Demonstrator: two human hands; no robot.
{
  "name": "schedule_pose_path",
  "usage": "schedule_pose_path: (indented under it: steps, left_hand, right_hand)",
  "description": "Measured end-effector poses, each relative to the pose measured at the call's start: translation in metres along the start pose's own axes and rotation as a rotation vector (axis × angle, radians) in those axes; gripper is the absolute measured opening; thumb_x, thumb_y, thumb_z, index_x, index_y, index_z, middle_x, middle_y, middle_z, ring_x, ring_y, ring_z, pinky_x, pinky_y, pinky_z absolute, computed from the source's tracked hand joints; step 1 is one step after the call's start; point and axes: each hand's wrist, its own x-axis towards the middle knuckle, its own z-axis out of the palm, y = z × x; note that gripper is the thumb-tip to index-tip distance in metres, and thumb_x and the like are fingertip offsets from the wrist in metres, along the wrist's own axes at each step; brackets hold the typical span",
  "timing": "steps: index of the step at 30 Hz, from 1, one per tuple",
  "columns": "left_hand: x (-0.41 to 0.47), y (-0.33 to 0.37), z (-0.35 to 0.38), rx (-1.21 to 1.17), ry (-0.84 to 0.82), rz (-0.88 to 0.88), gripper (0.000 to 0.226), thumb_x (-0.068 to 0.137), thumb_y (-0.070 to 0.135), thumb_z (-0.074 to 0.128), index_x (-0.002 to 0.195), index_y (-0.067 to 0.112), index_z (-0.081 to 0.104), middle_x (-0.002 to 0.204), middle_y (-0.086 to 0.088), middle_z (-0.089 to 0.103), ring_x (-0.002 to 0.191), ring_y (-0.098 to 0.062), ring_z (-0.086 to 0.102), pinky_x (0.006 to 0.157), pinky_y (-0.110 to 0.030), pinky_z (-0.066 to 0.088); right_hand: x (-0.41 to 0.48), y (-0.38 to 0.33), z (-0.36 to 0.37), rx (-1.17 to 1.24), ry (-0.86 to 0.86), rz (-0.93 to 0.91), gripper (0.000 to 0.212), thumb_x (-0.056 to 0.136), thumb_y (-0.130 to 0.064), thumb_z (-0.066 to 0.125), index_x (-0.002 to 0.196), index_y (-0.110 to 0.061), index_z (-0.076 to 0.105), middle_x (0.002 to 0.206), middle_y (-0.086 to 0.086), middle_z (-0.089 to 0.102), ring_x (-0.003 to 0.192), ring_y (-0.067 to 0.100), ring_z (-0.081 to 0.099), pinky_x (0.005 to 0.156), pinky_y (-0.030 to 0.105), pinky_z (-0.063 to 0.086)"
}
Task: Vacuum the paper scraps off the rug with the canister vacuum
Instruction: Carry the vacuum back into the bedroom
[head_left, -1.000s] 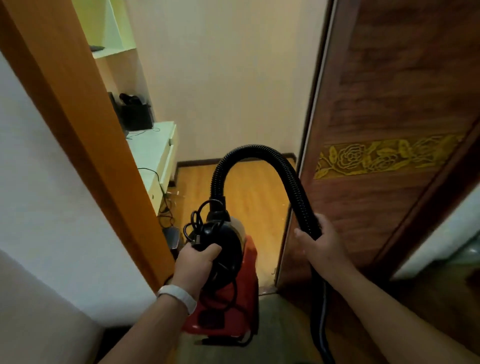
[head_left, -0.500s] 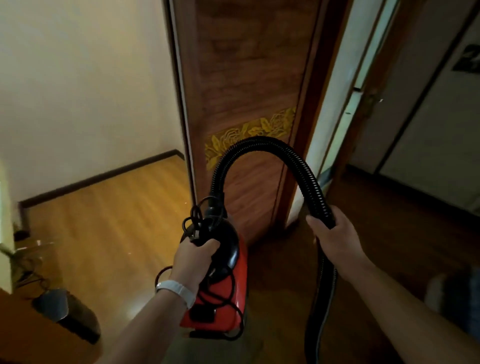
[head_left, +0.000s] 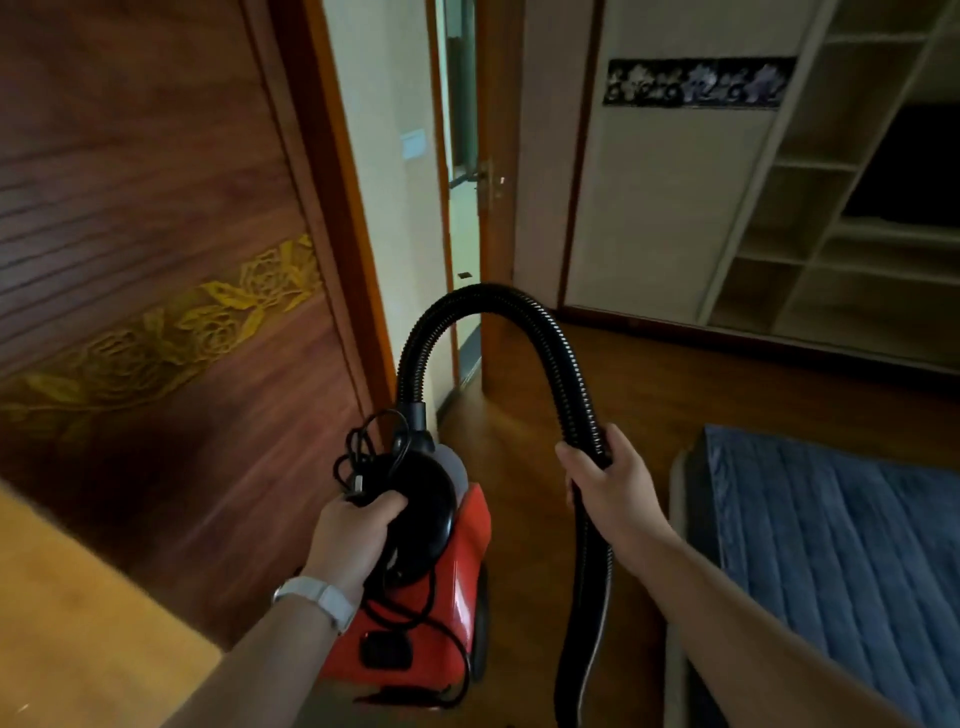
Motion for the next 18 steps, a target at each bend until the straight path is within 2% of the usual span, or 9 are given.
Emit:
schedule_pose_path:
  steps: [3,9,13,16,18]
  left_hand:
    - [0.016,0.017,0.059,-0.004,-0.040,0.004,0.018,0.083,0.014,0.068,0.078,-0.003,0.068,0.052,-0.010,0.063,0.044,-0.024,0.058,0.046,-0.025,0.043]
    - [0.054,0.049,0.141,-0.021,-0.146,-0.007,0.018,0.084,0.017,0.068,0.072,0.005,0.064,0.048,-0.006,0.060,0.039,-0.021,0.056,0.045,-0.025,0.042]
    - [0.092,0.069,0.182,-0.018,-0.220,-0.006,0.017,0.085,0.015,0.067,0.071,0.005,0.063,0.050,-0.007,0.059,0.040,-0.023,0.055,0.045,-0.026,0.041]
    - [0.132,0.081,0.213,-0.013,-0.286,-0.023,0.018,0.085,0.016,0.066,0.071,0.004,0.062,0.050,-0.010,0.055,0.040,-0.024,0.051,0.049,-0.031,0.040]
    - [0.168,0.089,0.236,-0.007,-0.319,-0.036,0.017,0.085,0.015,0.066,0.074,0.003,0.063,0.049,-0.010,0.056,0.039,-0.024,0.051,0.047,-0.029,0.040]
  right_hand:
    - [0.031,0.003,-0.047,0.012,0.056,-0.023,0.019,0.093,-0.031,0.066,0.108,-0.026,0.055,0.072,0.005,0.064,0.059,0.014,0.060,0.053,0.024,0.051]
    - [0.085,0.001,-0.102,0.015,0.164,-0.060,0.016,0.092,-0.031,0.066,0.103,-0.027,0.056,0.071,0.005,0.063,0.059,0.015,0.059,0.054,0.028,0.050]
    - [0.132,0.002,-0.119,0.015,0.245,-0.038,0.018,0.092,-0.030,0.067,0.107,-0.028,0.056,0.071,0.005,0.063,0.057,0.013,0.059,0.049,0.022,0.049]
    - [0.170,0.006,-0.125,-0.029,0.304,-0.020,0.015,0.092,-0.031,0.067,0.103,-0.027,0.057,0.069,0.004,0.063,0.055,0.012,0.057,0.046,0.020,0.046]
    - [0.201,0.009,-0.128,-0.054,0.352,-0.002,0.013,0.093,-0.029,0.066,0.101,-0.025,0.057,0.068,0.003,0.061,0.054,0.011,0.056,0.044,0.017,0.044]
